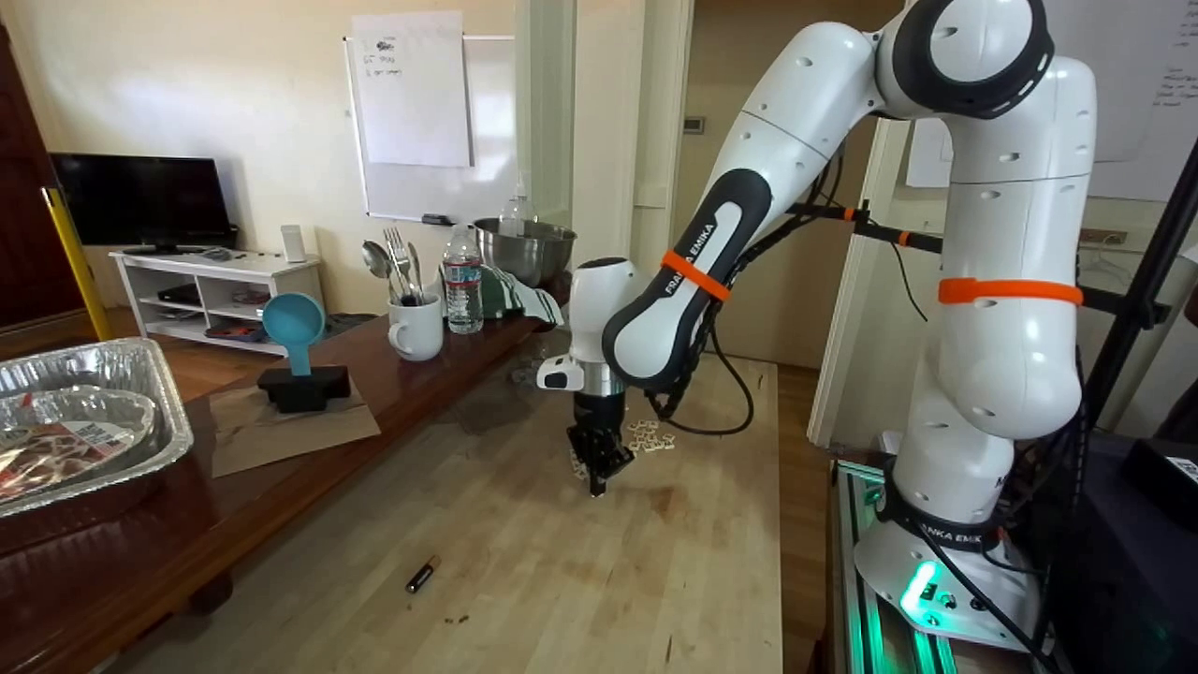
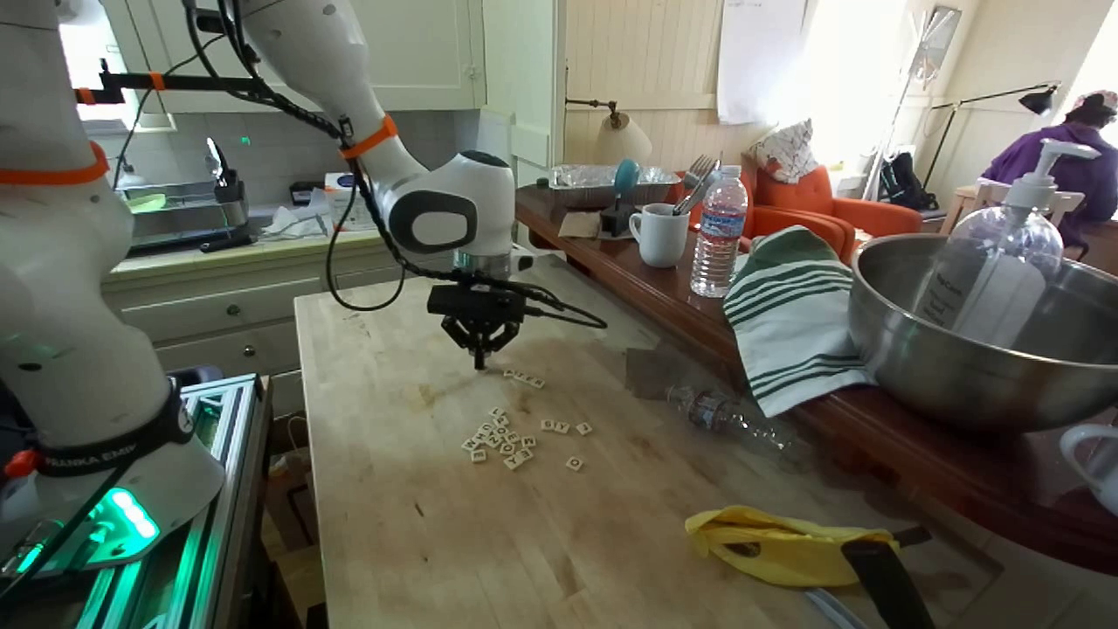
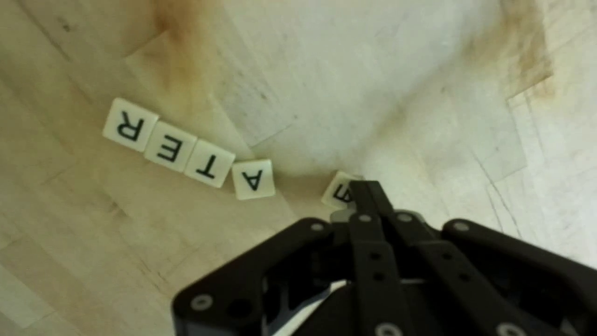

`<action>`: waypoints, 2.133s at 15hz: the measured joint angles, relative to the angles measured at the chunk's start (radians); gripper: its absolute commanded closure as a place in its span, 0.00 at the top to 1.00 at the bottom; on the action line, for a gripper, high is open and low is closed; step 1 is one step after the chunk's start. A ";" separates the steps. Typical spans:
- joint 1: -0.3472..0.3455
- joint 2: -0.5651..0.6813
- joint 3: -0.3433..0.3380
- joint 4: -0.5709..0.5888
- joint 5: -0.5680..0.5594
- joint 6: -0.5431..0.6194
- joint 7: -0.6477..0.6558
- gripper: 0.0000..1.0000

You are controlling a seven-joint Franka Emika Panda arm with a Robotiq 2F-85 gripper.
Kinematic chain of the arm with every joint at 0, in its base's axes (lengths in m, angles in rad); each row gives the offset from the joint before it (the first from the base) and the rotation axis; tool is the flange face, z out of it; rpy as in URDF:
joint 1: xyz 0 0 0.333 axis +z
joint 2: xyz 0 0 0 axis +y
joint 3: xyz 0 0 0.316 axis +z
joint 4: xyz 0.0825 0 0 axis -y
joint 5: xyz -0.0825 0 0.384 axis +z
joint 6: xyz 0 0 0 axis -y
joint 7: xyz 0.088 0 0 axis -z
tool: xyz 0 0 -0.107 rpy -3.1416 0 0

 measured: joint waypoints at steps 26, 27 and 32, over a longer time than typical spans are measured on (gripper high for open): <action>0.076 -0.040 -0.050 -0.141 0.353 0.285 0.545 0.00; 0.077 -0.039 -0.051 -0.141 0.350 0.287 0.552 0.00; 0.095 -0.039 -0.104 -0.140 0.095 0.280 0.647 0.00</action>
